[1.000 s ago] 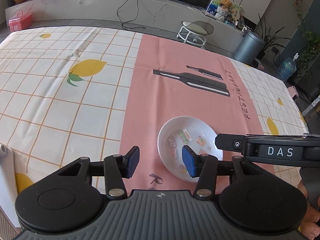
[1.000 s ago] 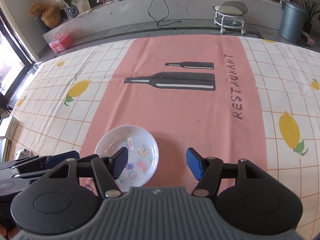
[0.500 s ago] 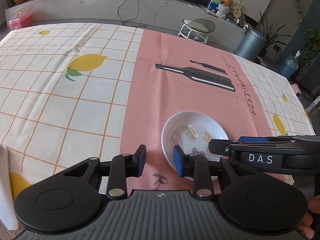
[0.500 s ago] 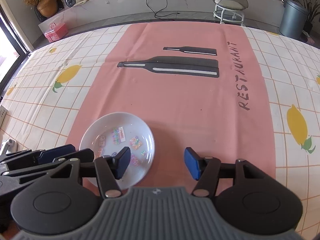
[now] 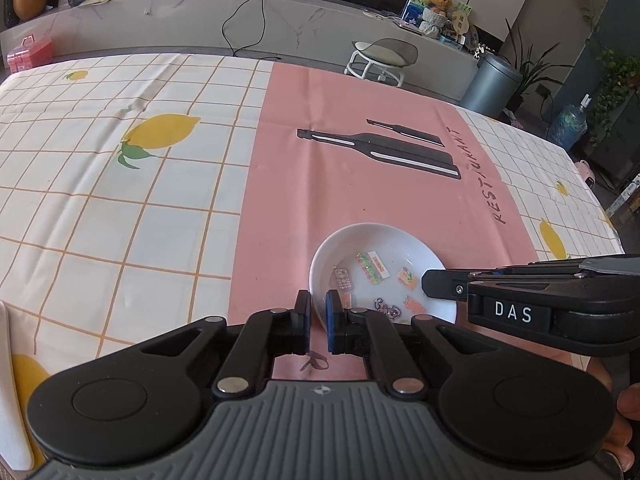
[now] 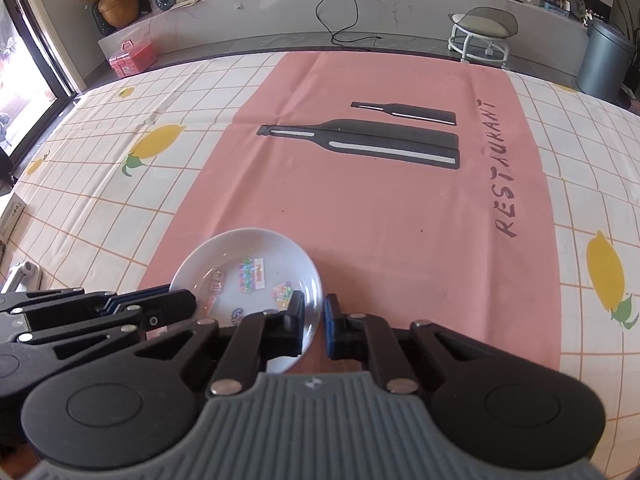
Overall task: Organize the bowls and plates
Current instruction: 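Close both grippers on the rim of the sticker plate, then lift the sticker plate and carry it over the Fruity plate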
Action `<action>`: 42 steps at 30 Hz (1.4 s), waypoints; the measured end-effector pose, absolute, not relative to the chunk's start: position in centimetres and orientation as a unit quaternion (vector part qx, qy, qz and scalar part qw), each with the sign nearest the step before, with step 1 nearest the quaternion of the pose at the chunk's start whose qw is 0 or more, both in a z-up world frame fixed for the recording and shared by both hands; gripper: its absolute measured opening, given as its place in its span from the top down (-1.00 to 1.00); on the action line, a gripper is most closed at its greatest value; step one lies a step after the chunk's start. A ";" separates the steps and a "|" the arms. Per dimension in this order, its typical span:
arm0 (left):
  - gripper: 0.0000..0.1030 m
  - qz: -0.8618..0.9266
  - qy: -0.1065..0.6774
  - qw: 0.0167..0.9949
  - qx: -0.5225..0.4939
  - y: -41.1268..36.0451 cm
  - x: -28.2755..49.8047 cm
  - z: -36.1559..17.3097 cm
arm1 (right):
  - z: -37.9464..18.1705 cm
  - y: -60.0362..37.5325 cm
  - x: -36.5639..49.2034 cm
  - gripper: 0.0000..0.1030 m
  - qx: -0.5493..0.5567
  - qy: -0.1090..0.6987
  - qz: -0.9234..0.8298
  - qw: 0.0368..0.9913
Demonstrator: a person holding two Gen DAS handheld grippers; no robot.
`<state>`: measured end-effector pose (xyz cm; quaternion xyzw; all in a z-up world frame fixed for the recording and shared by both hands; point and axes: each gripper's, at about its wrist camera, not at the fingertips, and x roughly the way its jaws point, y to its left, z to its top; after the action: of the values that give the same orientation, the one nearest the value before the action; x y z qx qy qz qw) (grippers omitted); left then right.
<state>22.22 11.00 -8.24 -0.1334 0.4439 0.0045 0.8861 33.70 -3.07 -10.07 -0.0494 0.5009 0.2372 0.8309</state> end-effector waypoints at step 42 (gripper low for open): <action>0.98 -0.011 0.343 0.919 -0.192 10.4 19.7 0.1 | -1.3 -7.3 30.6 0.99 0.032 0.420 0.246 0.873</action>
<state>19.67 10.44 0.10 -0.1921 0.3432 -0.0114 0.9193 30.62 -7.26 -1.35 0.0317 0.4199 0.2459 0.8730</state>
